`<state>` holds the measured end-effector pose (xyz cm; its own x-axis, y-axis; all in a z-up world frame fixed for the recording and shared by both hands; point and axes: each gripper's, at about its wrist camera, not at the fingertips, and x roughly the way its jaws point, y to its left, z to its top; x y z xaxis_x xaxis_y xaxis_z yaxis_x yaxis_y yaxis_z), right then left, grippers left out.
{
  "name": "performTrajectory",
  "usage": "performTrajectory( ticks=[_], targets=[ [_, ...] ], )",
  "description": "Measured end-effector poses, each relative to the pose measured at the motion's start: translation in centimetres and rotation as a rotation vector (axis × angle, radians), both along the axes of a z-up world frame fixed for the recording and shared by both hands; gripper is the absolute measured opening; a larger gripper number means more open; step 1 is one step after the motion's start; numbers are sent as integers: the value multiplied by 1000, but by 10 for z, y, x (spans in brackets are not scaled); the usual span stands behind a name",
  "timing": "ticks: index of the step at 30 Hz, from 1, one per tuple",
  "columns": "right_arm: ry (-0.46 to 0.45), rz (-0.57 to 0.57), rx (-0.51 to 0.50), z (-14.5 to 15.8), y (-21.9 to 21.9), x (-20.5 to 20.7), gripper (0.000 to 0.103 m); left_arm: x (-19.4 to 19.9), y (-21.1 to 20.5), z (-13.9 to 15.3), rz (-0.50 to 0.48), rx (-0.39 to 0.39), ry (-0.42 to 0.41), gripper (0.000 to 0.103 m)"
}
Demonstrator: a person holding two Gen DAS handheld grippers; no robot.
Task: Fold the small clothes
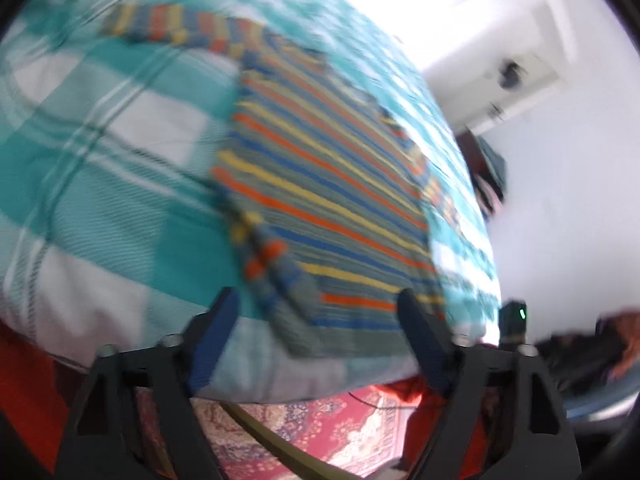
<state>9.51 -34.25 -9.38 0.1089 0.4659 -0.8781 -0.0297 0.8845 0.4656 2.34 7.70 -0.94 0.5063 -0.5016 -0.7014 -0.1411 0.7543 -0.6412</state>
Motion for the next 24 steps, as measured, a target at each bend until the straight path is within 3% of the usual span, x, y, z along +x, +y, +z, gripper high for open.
performTrajectory(
  ticks=[3,6,11,18,21,22,24],
  targets=[
    [10,-1,-4,-2,1,3,5,11,3,-13,19,-47,33,51],
    [8,-1,-7,-1,0,4,5,24,-3,-19,-2,-76,54,51],
    [4,-5,2,-2,-1,2,5,43,-6,-33,-29,-60,109,51],
    [5,-7,5,-3,-1,1,5,51,-12,-48,-37,-32,184,51],
    [6,-8,8,-3,-2,1,5,46,-9,-47,-24,-35,180,48],
    [5,-8,9,-3,-2,0,5,47,-9,-48,-19,-41,181,45],
    [7,-9,9,-4,-2,1,5,51,-11,-51,-30,-49,191,1]
  ],
)
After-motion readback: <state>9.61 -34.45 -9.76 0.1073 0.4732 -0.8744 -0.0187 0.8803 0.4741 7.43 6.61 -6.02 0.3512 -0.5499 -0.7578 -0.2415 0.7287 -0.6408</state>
